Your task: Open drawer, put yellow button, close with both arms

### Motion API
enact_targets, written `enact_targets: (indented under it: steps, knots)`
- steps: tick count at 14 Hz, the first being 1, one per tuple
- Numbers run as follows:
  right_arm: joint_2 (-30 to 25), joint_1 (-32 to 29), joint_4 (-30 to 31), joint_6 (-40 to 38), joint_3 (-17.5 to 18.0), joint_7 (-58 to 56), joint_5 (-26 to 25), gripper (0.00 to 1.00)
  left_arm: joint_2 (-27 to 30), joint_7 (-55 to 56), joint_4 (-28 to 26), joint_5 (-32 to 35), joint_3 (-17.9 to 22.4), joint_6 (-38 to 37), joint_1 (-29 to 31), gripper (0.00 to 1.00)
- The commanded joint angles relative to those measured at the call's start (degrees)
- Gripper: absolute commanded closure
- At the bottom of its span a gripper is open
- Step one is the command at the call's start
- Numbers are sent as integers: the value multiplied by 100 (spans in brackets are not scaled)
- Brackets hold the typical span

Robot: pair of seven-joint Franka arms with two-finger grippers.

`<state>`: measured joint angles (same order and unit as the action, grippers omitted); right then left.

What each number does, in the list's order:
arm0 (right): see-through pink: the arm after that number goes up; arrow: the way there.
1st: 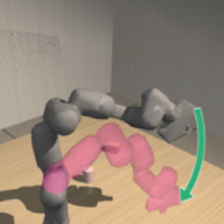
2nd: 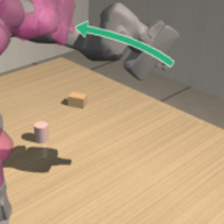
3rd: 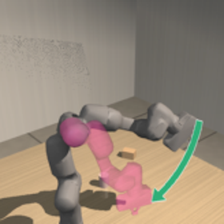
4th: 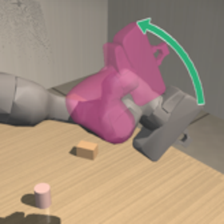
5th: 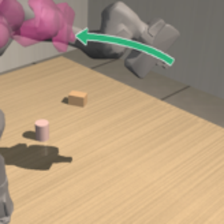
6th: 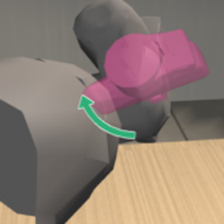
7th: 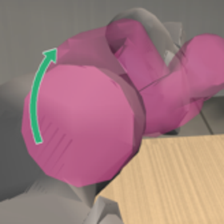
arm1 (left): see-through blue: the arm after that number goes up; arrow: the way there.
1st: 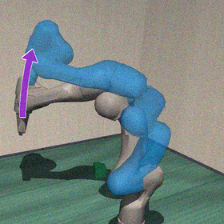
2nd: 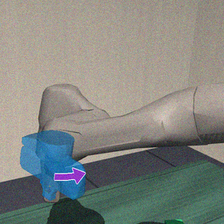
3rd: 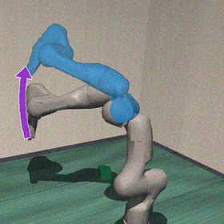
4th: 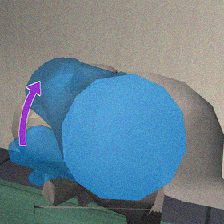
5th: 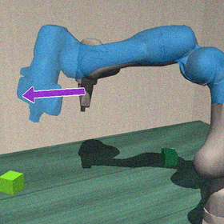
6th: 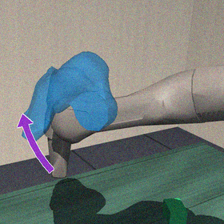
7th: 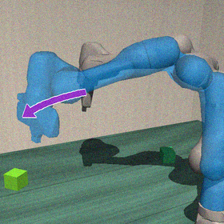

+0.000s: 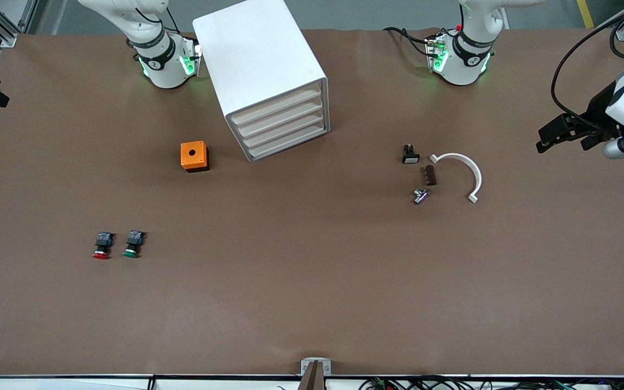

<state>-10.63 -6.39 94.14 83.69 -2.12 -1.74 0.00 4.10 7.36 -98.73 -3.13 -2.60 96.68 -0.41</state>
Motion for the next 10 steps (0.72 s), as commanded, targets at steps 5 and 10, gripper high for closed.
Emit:
enact_targets:
  steps: [5, 10]
  knots:
    - [-141, 50, 113, -11, -25, -46, -53, 0, -84, -234, 468, 102, -100, -465, 41, 0]
    - [-141, 50, 122, -11, -25, -46, -53, 0, -76, -235, 539, 137, -83, -510, 111, 0]
